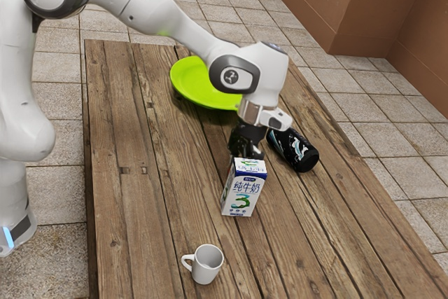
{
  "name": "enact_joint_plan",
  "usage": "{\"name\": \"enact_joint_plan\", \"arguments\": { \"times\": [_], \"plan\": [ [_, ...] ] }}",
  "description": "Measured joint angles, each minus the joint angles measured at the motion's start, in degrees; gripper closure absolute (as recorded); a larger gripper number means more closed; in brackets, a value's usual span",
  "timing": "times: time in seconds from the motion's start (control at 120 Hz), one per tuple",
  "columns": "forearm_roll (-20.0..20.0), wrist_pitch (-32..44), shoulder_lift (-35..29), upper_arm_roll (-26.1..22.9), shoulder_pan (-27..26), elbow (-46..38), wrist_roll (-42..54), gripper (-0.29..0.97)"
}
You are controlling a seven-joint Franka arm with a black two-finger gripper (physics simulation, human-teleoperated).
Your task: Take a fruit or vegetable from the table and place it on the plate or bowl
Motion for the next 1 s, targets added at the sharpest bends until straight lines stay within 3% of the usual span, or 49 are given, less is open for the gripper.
{"name": "enact_joint_plan", "arguments": {
  "times": [0.133, 0.367, 0.642, 0.817, 1.0],
  "plan": [
    [0.7, 0.1, 0.0, 0.2, -0.2, 0.1, -0.2, 0.38],
    [2.3, -0.3, 0.2, 0.9, -1.2, 2.6, -0.6, 0.40],
    [4.4, -13.6, 0.7, -0.7, -0.1, 31.0, -0.6, 0.41],
    [6.4, -20.2, 1.4, -1.0, 5.2, 37.7, 0.1, 0.42],
    [12.6, -30.2, 3.7, -0.4, 10.0, 44.2, 0.2, 0.41]
  ]
}}
